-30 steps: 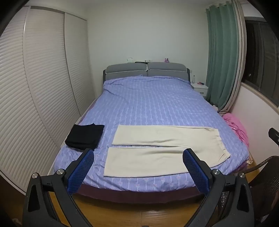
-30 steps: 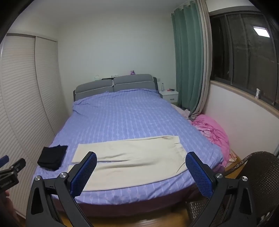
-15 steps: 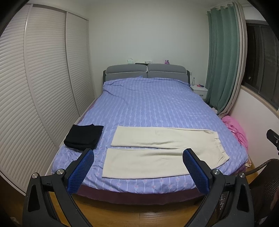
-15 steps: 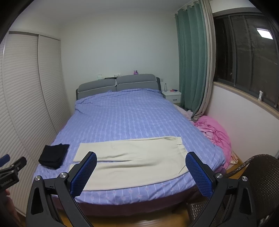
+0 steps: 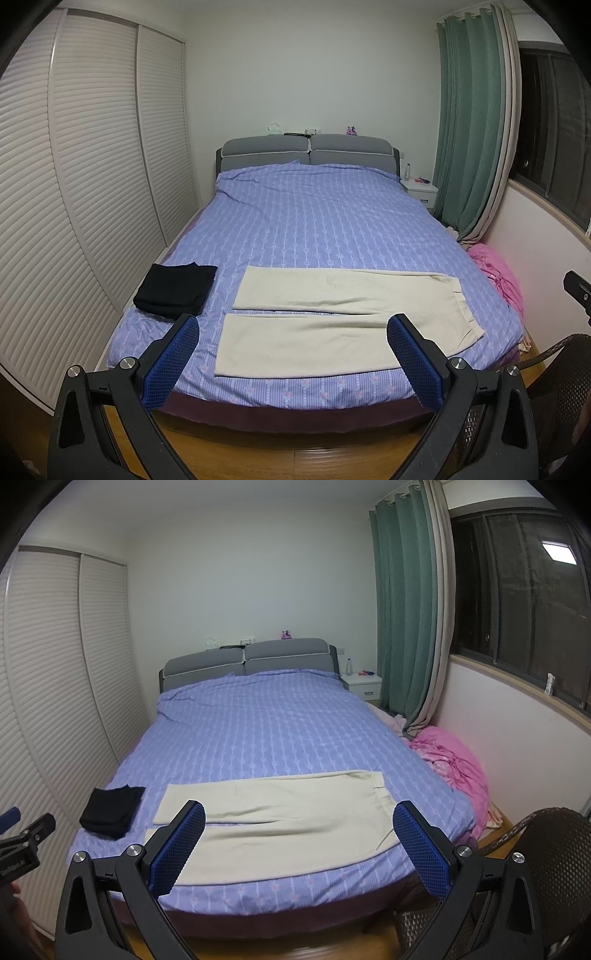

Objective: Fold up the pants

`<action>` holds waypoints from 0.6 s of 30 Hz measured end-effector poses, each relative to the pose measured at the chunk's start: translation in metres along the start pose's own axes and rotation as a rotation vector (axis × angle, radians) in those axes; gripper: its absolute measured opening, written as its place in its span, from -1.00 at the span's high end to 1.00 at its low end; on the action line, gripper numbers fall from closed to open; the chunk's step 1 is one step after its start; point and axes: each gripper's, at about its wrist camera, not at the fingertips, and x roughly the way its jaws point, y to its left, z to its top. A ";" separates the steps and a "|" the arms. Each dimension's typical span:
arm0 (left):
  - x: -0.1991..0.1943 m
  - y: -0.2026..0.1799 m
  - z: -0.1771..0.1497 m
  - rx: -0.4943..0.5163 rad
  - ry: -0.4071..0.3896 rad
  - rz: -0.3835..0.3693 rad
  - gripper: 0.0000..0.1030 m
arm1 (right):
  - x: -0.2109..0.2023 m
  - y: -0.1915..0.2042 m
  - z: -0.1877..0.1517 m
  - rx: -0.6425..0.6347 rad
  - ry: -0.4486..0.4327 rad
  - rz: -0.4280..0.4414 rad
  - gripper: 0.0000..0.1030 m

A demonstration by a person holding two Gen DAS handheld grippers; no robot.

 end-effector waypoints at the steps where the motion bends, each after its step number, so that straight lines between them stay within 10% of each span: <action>1: 0.001 -0.001 0.001 0.000 0.001 0.000 -1.00 | 0.000 0.000 0.000 0.000 0.000 0.000 -1.00; 18: -0.004 0.000 0.002 -0.004 -0.007 0.002 -1.00 | -0.003 0.001 -0.001 -0.003 -0.011 0.001 -1.00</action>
